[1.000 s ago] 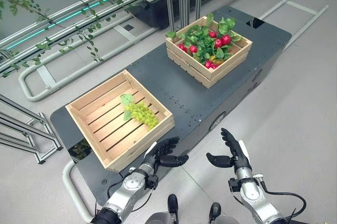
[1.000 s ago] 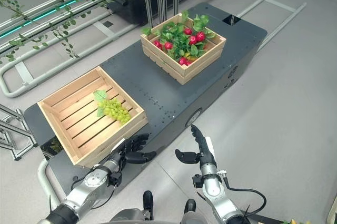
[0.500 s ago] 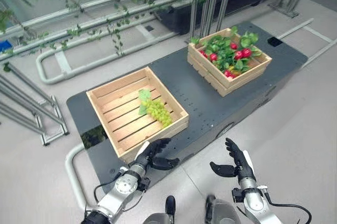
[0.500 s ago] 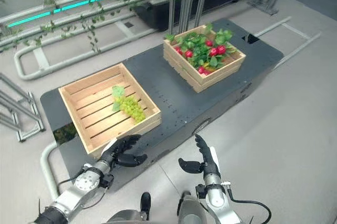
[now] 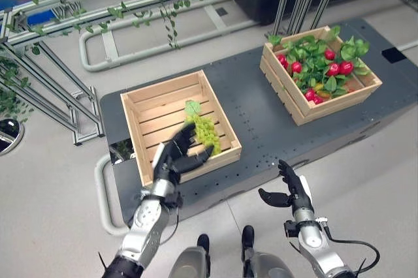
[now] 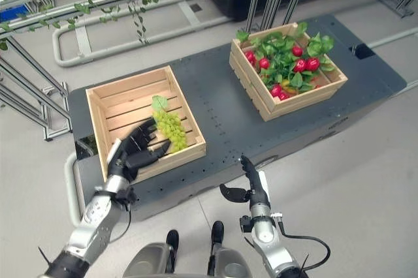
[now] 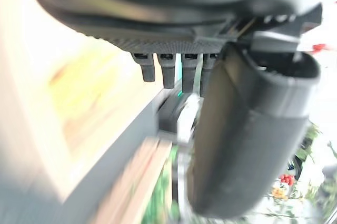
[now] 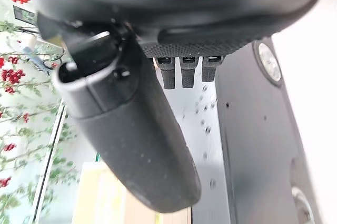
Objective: Pick up the fruits from the basket on one side to the basket on the other side
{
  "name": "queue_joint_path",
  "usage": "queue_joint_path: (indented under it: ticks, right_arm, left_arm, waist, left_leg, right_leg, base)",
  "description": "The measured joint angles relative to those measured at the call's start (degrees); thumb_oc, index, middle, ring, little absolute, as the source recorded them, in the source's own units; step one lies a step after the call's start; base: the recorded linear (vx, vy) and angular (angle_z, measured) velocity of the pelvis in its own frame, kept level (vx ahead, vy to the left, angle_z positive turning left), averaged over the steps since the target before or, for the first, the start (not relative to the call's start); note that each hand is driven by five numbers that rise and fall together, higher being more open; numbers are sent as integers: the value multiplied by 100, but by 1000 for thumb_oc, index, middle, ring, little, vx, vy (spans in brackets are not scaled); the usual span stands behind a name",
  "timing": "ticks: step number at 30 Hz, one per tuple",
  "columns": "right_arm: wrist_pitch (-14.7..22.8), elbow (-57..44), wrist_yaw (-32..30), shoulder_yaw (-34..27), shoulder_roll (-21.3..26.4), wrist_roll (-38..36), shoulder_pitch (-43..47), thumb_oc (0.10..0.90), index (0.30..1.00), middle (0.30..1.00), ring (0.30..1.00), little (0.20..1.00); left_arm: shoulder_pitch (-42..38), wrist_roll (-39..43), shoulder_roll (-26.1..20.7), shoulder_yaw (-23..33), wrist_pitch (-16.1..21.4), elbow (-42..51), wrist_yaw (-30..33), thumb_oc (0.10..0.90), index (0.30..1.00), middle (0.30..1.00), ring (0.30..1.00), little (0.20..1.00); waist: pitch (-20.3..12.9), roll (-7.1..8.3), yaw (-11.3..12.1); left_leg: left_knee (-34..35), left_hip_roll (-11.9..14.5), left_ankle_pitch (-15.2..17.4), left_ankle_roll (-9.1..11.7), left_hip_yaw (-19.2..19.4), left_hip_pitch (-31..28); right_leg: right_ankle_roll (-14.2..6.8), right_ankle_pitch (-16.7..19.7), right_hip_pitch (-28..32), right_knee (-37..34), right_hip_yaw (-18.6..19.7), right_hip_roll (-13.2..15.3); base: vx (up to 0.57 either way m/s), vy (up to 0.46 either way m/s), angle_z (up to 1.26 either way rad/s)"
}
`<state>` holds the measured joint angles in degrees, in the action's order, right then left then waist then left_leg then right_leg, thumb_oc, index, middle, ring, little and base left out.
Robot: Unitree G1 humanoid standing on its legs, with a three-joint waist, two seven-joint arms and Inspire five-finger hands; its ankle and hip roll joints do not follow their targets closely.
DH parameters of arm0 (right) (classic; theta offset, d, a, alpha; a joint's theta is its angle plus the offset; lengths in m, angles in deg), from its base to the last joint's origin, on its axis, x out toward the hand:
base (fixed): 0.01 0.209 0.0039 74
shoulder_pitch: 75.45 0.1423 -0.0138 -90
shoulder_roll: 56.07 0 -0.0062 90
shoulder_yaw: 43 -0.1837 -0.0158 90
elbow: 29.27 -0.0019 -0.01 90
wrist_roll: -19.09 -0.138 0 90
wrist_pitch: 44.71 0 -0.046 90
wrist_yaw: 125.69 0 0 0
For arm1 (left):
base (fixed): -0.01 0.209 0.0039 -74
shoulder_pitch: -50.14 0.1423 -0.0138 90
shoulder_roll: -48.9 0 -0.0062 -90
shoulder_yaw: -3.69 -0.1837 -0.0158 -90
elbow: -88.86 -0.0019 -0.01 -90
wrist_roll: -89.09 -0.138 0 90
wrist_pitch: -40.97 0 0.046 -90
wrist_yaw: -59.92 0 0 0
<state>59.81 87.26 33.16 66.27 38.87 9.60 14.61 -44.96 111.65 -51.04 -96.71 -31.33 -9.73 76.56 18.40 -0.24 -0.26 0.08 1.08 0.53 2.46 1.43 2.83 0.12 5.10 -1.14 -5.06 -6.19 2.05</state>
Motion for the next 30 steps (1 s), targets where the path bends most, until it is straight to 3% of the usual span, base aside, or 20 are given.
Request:
queue_joint_path:
  ticks: [2, 3, 5, 8, 10, 13, 15, 16, 18, 23, 30]
  right_arm:
    - [-12, -62, 0, -220, 317, 1, -17, 800, 900, 900, 900, 900]
    - [-36, -60, 1, -288, 431, 0, -75, 800, 900, 900, 900, 900]
    - [-41, -15, 5, -292, 532, 2, -194, 800, 900, 900, 900, 900]
    - [-43, 1, 81, -193, 525, 4, -254, 800, 900, 900, 900, 900]
    - [-45, 14, 160, -12, 522, 5, -193, 800, 900, 900, 900, 900]
    - [-39, -4, 206, 205, 526, 4, 178, 800, 900, 900, 900, 900]
    - [-38, 22, 203, 199, 541, 2, 386, 800, 900, 900, 900, 900]
    - [-37, 25, 203, 202, 557, 2, 532, 800, 900, 900, 900, 900]
    - [7, 12, 203, 197, 562, 3, 612, 800, 900, 900, 900, 900]
    - [114, 22, 198, 197, 766, 2, 755, 800, 900, 900, 900, 900]
    - [115, 15, 199, 456, 854, -3, 935, 800, 900, 900, 900, 900]
  left_arm:
    - [-381, -436, -327, 390, -36, -2, 621, 800, 900, 900, 900, 900]
    - [-583, -703, -503, 473, -145, -3, 924, 800, 900, 900, 900, 900]
    - [-837, -1142, -778, 501, -335, -1, 1256, 800, 900, 900, 900, 900]
    - [-1331, -1800, -1413, 351, -742, -114, 1514, 800, 900, 900, 900, 900]
    - [-1595, -2269, -1601, 220, -905, -495, 1687, 800, 900, 900, 900, 900]
    - [-2287, -3140, -2272, -659, -1281, -1457, 1860, 800, 900, 900, 900, 900]
    - [-2586, -3403, -2348, -979, -1413, -1779, 1877, 800, 900, 900, 900, 900]
    - [-2884, -3553, -2347, -1437, -1514, -2176, 1881, 800, 900, 900, 900, 900]
    - [-2889, -3843, -2325, -1704, -1611, -2367, 1811, 800, 900, 900, 900, 900]
    - [-3207, -4936, -2398, -2352, -1806, -2715, 1661, 800, 900, 900, 900, 900]
    - [-3620, -5838, -2403, -2981, -1822, -3064, 1666, 800, 900, 900, 900, 900]
  waist:
    - [135, -278, -165]
    - [169, -379, -205]
    - [185, -443, -206]
    - [179, -422, -226]
    - [179, -423, -235]
    - [181, -420, -364]
    - [182, -420, -379]
    - [205, -408, -427]
    - [268, -326, -551]
    - [875, -142, -690]
    - [1057, -82, -777]
  left_leg:
    - [462, 34, -132, -59, 8, -145]
    - [504, 55, -390, -196, 59, -153]
    - [497, 55, -698, -287, 91, -113]
    - [500, -40, -727, -346, 152, 164]
    - [500, -54, -727, -374, 197, 202]
    - [500, -50, -724, -367, 208, 433]
    - [500, -45, -745, -351, 229, 577]
    - [500, -40, -759, -347, 264, 635]
    - [501, -27, -752, -342, 318, 626]
    - [501, -14, -757, -329, 402, 646]
    - [502, -10, -759, -324, 501, 819]
  right_leg:
    - [-79, -5, 5, -4, 42, -46]
    - [-137, -19, -2, -8, 60, -67]
    - [-210, -47, -50, -29, 101, -80]
    - [-326, 12, -355, -7, 89, 18]
    - [-338, 9, -418, -6, 96, 34]
    - [-345, 8, -653, -7, 97, 32]
    - [-357, 36, -815, -6, 116, 29]
    - [-353, 50, -873, -5, 127, 20]
    - [-352, 49, -890, -8, 163, 5]
    - [-333, 104, -956, -4, 263, -16]
    - [-316, 149, -1164, -1, 273, -17]
  base:
    - [68, 185, -18]
    - [30, 148, -18]
    - [-6, 109, -20]
    - [1, 59, -10]
    - [-32, 36, -10]
    - [-78, 3, -4]
    - [-30, -1, -9]
    - [15, 21, -5]
    - [2, 38, -15]
    - [-31, 47, -11]
    - [-19, 18, -5]
